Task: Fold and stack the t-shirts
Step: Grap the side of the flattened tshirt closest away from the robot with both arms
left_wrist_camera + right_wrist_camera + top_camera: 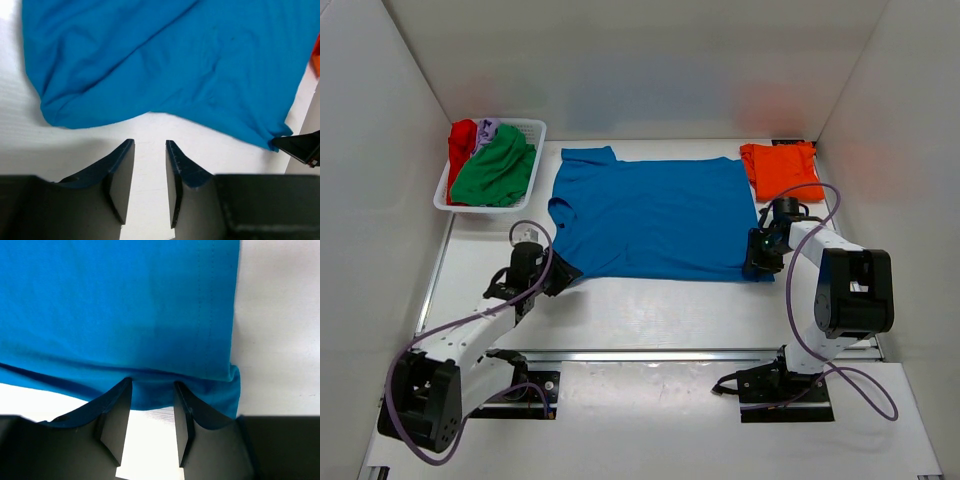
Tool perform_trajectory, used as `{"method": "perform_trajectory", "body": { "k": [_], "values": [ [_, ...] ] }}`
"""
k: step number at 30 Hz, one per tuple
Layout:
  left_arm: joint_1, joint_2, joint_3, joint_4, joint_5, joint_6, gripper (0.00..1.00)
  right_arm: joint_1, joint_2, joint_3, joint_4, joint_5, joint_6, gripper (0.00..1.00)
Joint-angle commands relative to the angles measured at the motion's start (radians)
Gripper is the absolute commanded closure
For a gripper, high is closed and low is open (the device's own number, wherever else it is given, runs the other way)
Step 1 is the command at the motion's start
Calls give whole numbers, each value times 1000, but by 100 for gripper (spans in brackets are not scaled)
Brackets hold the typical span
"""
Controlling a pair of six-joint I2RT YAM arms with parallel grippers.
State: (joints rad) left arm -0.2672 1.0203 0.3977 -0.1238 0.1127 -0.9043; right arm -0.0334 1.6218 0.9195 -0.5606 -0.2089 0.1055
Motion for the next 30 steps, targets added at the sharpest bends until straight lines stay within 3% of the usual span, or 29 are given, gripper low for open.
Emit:
{"method": "perform_trajectory", "body": {
  "k": [1, 15, 21, 26, 30],
  "values": [
    [-21, 23, -34, 78, -25, -53, 56, 16, 35, -11, 14, 40, -6, 64],
    [-32, 86, -71, 93, -168, -50, 55, 21, 23, -8, 16, 40, 4, 64],
    [-104, 29, -2, 27, -287, 77, 57, 27, 6, -13, 8, 48, -1, 64],
    [-63, 20, -2, 6, -280, 191, 58, 27, -7, 1, 7, 46, 2, 65],
    [-116, -32, 18, -23, -335, 266, 59, 58, -13, 4, -7, 52, 2, 65]
  ]
}}
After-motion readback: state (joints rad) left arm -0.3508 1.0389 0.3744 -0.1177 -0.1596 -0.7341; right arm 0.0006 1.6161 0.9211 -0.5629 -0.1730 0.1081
